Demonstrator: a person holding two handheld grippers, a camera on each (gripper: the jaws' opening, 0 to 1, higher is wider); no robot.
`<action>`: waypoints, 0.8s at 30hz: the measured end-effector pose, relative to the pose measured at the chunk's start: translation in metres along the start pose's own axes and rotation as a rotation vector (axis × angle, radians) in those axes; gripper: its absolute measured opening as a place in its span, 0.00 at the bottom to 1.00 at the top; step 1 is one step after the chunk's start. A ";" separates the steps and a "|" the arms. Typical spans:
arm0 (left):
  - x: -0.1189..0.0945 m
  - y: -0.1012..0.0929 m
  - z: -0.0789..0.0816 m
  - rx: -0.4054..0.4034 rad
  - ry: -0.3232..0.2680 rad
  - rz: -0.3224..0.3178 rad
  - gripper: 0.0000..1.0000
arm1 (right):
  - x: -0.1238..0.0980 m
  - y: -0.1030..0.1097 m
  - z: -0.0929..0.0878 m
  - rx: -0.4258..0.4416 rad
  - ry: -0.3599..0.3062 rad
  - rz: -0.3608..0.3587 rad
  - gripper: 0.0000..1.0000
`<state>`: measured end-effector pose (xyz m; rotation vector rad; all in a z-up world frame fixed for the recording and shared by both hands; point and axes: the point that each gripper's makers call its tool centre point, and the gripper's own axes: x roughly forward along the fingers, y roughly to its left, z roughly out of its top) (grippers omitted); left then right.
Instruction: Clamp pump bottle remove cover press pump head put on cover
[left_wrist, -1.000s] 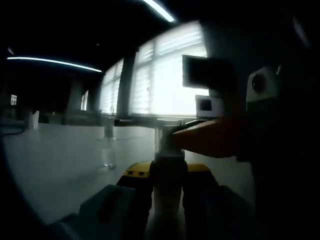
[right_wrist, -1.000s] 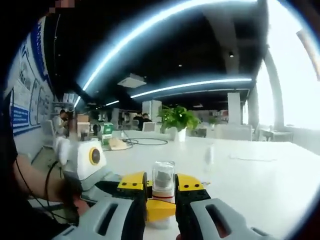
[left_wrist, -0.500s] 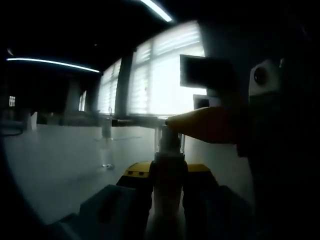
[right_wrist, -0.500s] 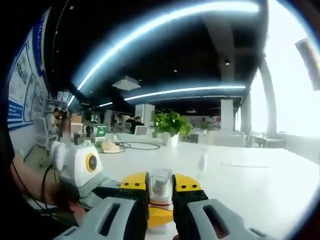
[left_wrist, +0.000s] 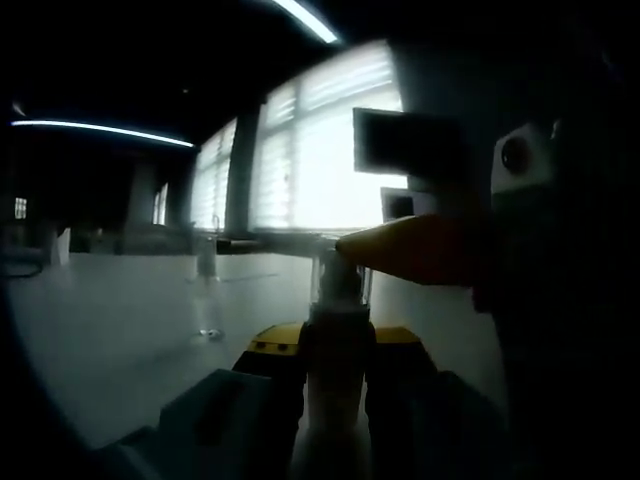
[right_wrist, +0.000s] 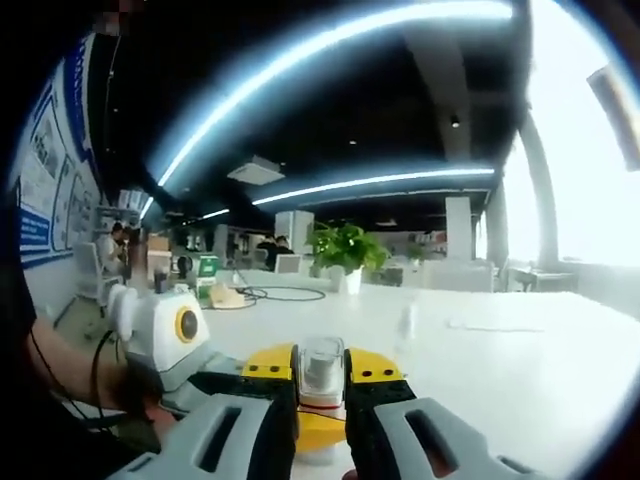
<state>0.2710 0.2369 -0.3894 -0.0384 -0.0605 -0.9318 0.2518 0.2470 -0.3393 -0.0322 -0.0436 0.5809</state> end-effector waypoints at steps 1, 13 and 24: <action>0.000 0.000 0.000 0.003 0.000 -0.001 0.13 | -0.001 0.000 0.001 -0.012 -0.005 -0.003 0.12; 0.001 -0.006 0.000 0.006 0.001 -0.026 0.13 | -0.007 -0.004 0.002 0.021 -0.026 0.002 0.12; 0.002 -0.005 0.000 0.020 0.001 -0.025 0.13 | -0.011 -0.006 0.023 0.029 -0.089 -0.006 0.12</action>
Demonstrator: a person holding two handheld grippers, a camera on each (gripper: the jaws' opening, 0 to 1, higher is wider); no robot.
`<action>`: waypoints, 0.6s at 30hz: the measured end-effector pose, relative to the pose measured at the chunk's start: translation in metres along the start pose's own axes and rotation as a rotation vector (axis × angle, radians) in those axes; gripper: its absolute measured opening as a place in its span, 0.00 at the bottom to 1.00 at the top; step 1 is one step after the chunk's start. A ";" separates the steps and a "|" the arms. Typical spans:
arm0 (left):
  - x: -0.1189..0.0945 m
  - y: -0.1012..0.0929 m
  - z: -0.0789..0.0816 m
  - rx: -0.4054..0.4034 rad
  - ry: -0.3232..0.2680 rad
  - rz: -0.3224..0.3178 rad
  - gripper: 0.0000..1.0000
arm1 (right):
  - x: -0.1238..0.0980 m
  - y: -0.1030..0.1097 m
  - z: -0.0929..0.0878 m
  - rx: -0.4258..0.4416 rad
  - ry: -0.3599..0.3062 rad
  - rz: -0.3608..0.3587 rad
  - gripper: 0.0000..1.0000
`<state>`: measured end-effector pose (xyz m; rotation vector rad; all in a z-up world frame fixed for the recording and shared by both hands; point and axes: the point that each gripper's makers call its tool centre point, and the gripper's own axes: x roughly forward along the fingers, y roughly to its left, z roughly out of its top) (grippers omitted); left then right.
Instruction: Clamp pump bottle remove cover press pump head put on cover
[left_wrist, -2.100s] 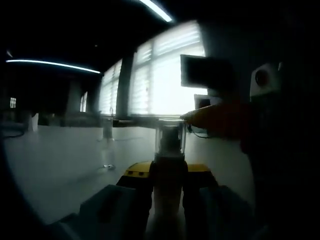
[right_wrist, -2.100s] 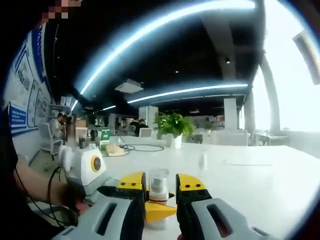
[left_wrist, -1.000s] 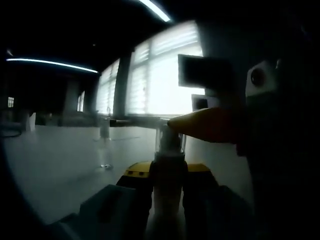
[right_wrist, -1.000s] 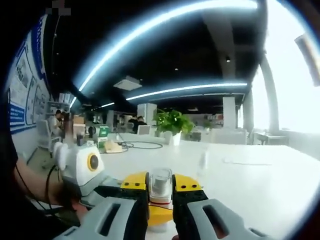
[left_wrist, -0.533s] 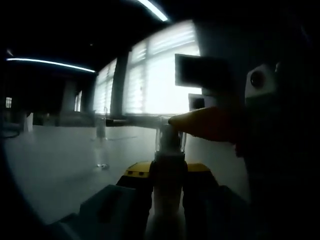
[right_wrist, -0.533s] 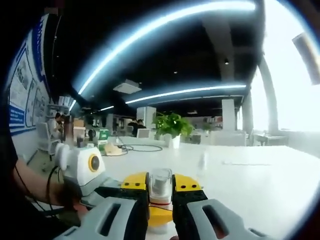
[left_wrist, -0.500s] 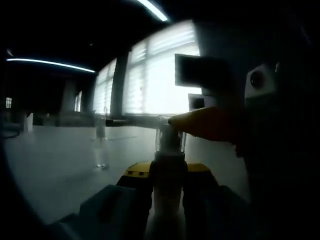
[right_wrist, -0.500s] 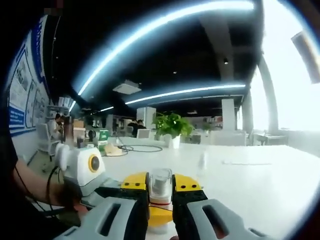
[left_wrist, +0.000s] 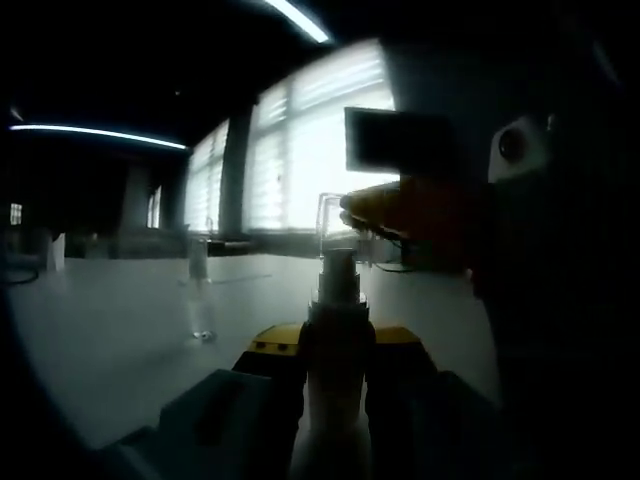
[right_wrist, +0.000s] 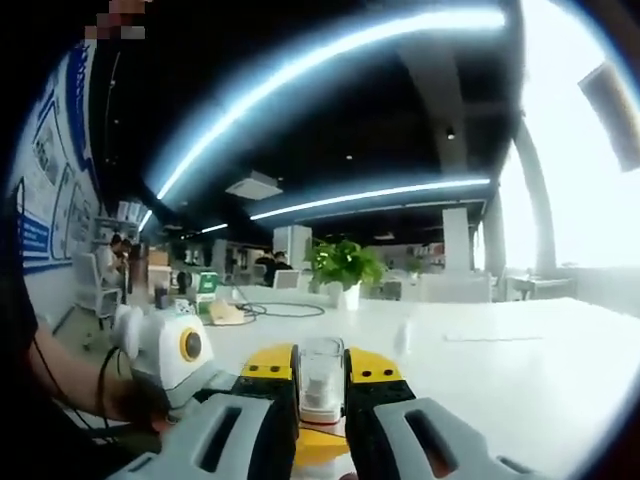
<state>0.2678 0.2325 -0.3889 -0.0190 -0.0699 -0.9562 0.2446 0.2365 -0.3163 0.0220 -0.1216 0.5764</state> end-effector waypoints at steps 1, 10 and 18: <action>0.000 0.000 0.000 0.000 0.000 0.000 0.13 | 0.000 0.000 0.001 -0.008 -0.005 -0.003 0.12; 0.000 0.000 0.000 -0.001 -0.001 0.001 0.13 | 0.001 0.003 0.005 0.000 -0.010 -0.001 0.12; 0.000 0.001 0.000 -0.003 0.000 0.004 0.13 | -0.001 0.002 0.011 -0.004 -0.018 -0.010 0.12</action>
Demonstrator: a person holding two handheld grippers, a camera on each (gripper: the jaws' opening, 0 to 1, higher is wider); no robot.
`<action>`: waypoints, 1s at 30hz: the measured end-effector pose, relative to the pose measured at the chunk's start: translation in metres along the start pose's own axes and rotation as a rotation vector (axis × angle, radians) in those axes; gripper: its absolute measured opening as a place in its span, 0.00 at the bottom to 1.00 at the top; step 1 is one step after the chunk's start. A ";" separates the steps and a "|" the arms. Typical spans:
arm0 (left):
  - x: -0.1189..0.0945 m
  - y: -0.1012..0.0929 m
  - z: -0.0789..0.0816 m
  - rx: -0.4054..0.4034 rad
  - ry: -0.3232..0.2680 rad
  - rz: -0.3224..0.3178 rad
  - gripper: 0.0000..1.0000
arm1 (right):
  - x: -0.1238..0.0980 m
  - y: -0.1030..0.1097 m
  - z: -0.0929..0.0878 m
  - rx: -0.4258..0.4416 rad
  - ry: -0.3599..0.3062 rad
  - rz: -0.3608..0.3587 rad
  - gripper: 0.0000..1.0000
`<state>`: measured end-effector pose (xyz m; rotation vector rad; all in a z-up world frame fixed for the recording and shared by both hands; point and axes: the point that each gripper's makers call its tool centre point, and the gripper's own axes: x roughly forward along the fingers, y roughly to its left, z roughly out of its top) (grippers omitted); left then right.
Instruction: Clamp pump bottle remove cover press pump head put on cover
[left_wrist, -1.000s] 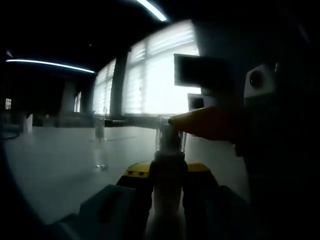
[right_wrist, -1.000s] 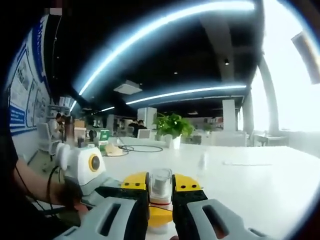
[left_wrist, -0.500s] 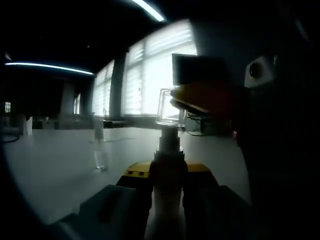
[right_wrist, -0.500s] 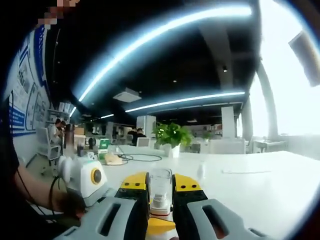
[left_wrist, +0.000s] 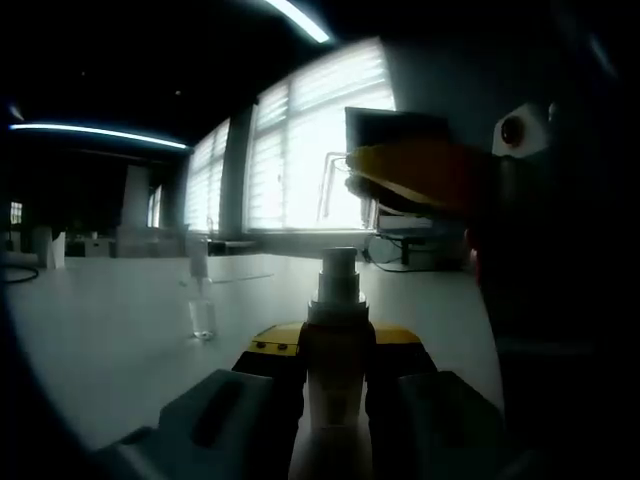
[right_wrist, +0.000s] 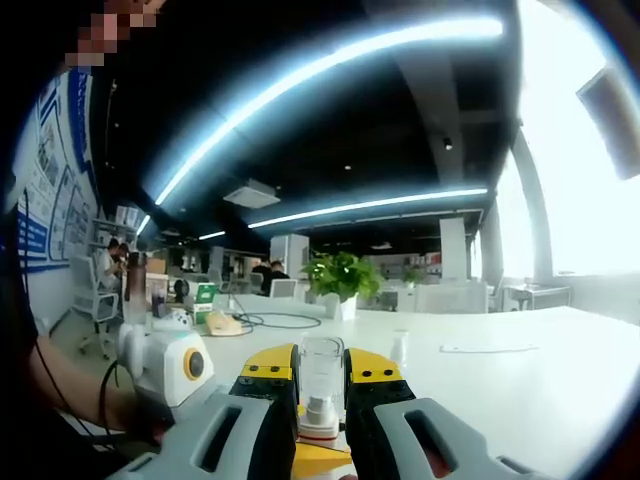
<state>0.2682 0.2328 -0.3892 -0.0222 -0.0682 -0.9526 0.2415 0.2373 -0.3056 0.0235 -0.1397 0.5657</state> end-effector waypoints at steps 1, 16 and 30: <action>0.000 0.000 0.000 0.000 0.000 0.001 0.13 | -0.001 0.002 -0.001 0.009 0.004 0.007 0.12; -0.001 -0.001 -0.001 -0.001 0.000 -0.001 0.13 | -0.009 -0.026 0.006 -0.024 0.005 -0.054 0.12; -0.002 0.002 -0.001 0.000 0.003 0.012 0.13 | -0.023 -0.078 0.010 -0.007 0.002 -0.159 0.12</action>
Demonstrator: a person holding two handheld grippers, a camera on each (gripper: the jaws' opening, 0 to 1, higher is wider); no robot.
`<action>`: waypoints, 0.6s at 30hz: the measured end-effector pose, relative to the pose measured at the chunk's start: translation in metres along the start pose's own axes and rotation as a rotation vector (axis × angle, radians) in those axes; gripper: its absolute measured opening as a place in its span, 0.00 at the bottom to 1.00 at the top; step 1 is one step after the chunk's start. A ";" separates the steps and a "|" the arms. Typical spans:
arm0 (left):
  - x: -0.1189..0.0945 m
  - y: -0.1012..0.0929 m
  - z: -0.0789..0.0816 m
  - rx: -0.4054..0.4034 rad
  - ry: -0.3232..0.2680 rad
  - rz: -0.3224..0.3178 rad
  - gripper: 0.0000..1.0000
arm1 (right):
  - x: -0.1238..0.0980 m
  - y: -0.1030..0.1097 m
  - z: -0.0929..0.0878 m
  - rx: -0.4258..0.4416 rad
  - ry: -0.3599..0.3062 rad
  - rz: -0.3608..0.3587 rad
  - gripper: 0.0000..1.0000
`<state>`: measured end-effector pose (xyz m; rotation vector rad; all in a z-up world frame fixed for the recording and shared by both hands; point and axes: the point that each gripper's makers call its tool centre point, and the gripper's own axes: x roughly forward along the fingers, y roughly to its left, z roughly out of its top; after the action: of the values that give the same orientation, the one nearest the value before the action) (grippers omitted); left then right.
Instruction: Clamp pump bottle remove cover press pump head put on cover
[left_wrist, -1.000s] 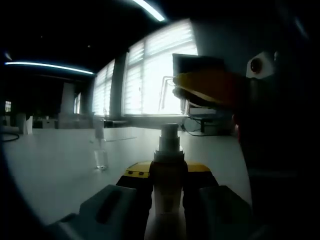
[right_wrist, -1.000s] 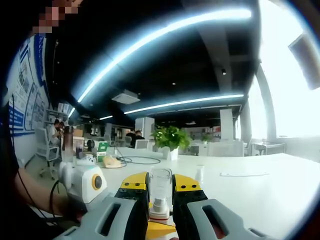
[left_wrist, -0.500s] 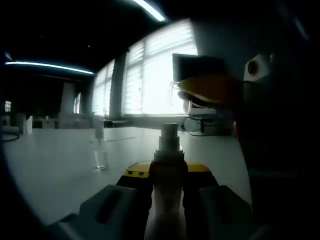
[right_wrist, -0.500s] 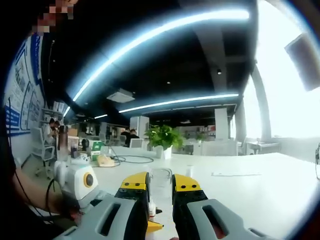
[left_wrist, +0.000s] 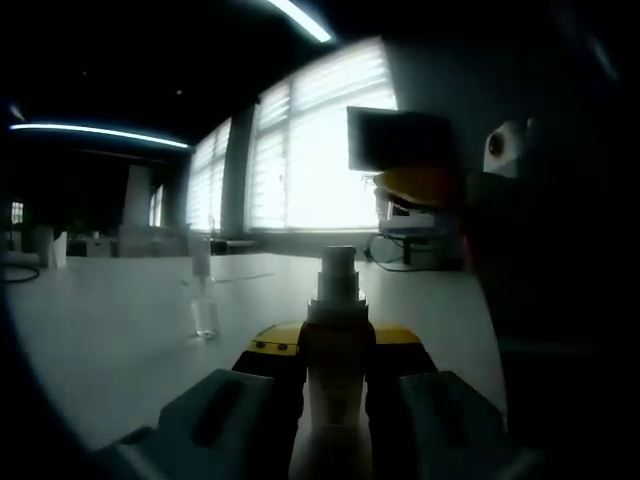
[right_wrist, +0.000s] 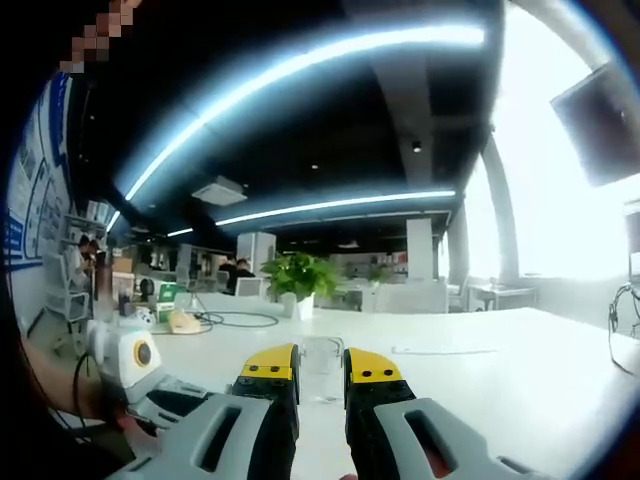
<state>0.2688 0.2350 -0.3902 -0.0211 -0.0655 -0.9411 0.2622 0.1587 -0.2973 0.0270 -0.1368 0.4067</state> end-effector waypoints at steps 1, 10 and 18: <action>0.000 0.000 0.000 -0.001 0.000 0.001 0.13 | -0.001 -0.002 -0.001 -0.001 0.003 -0.003 0.12; 0.000 -0.001 0.000 0.009 -0.001 -0.006 0.13 | -0.007 -0.031 -0.019 -0.050 0.073 -0.013 0.12; 0.000 0.000 0.000 -0.012 0.003 -0.005 0.13 | -0.009 -0.056 -0.031 -0.079 0.105 -0.033 0.12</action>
<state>0.2687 0.2347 -0.3907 -0.0304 -0.0569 -0.9464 0.2799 0.1049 -0.3295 -0.0701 -0.0482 0.3689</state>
